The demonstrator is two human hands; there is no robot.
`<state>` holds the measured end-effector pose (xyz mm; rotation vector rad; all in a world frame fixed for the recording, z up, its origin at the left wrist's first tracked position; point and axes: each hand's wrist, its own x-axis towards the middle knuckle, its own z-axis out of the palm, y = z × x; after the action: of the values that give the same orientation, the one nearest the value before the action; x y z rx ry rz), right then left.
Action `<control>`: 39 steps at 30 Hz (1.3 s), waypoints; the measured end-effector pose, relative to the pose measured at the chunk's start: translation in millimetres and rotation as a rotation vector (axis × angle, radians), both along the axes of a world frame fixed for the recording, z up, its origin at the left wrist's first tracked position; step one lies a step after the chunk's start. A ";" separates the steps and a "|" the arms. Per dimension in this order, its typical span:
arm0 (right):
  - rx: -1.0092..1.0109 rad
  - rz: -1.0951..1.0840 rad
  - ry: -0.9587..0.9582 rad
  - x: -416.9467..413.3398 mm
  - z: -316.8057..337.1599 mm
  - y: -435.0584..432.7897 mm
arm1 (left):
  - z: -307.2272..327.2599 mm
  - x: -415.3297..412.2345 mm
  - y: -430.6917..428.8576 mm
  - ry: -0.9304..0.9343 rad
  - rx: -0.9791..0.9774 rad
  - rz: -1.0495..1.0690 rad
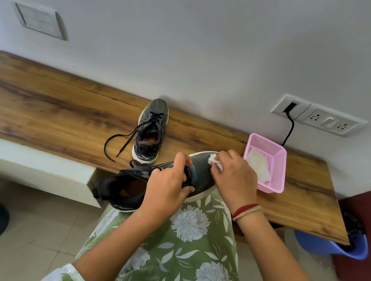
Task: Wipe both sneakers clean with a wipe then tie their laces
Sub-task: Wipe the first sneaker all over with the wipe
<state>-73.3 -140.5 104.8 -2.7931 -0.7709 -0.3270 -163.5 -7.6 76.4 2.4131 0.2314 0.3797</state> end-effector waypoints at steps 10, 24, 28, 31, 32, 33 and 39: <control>0.317 0.115 0.392 -20.2 -3.7 3.4 | -0.8 -2.4 -0.2 -0.003 0.006 0.039; 0.255 -0.011 0.221 -11.3 -1.6 5.3 | -1.6 -3.0 -5.6 0.029 0.016 0.063; 0.090 0.043 0.051 -20.7 -18.4 1.4 | -2.4 -4.4 -6.2 0.020 0.026 0.052; 0.137 -0.116 0.063 -2.6 -13.1 -13.6 | -1.9 -5.6 -10.1 0.024 0.041 0.027; 0.195 -0.156 0.087 -0.4 -11.4 -16.5 | -1.7 -5.4 -10.9 0.023 0.050 0.025; 0.266 -0.169 0.114 -1.1 -10.1 -16.4 | -1.5 -4.7 -11.5 0.022 0.053 0.029; 0.189 0.039 0.180 -20.8 -22.2 -6.7 | -2.7 -5.8 -10.0 0.038 0.040 0.041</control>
<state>-94.1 -147.2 82.5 -2.5842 -0.7114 -0.1307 -169.3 -17.7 73.7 2.4593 0.2928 0.3604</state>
